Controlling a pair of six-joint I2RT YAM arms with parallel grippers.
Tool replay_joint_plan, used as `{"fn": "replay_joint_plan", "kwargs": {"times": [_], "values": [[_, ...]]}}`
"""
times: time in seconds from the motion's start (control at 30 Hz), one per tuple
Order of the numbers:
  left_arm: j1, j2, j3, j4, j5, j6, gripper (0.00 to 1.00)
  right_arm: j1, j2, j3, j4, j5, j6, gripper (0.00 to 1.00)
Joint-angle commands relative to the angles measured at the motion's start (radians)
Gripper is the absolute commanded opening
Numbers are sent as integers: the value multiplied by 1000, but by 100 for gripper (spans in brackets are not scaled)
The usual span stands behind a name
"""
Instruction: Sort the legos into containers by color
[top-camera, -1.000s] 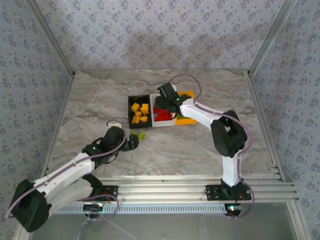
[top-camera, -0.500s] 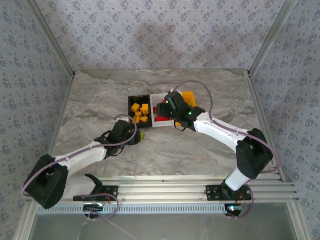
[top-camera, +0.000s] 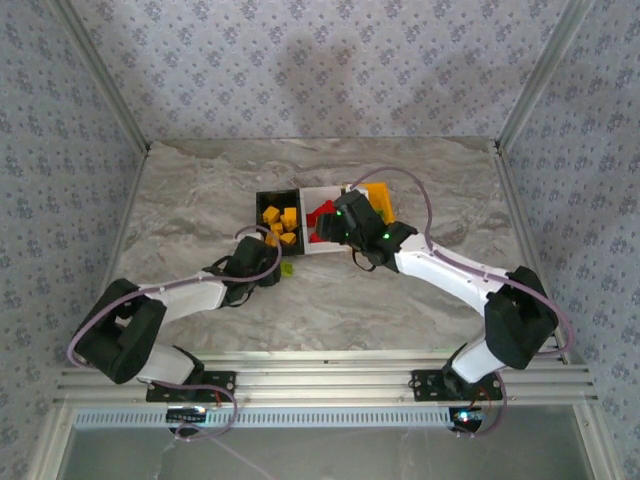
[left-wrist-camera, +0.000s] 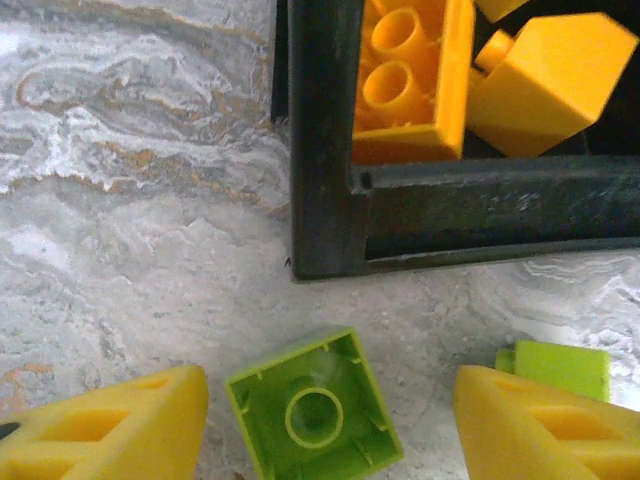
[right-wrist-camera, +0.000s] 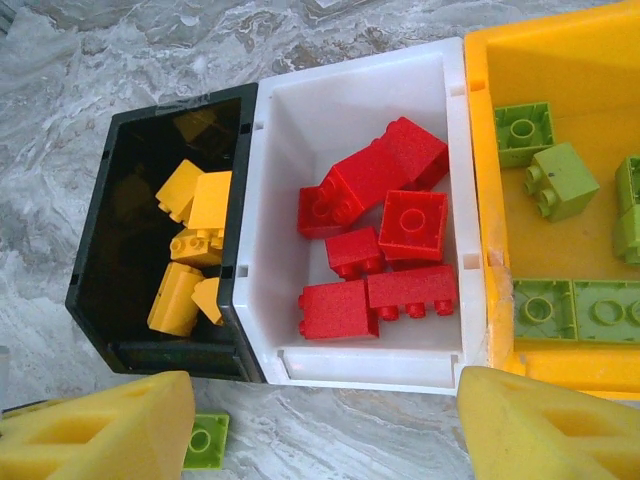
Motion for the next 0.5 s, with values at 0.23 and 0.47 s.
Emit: {"fn": "replay_joint_plan", "kwargs": {"times": [0.23, 0.47], "values": [[5, 44, 21, -22, -29, -6, 47, -2, -58, -53, 3, 50, 25, 72], [-17, -95, 11, -100, -10, -20, 33, -27, -127, -116, 2, 74, 62, 72]]}}
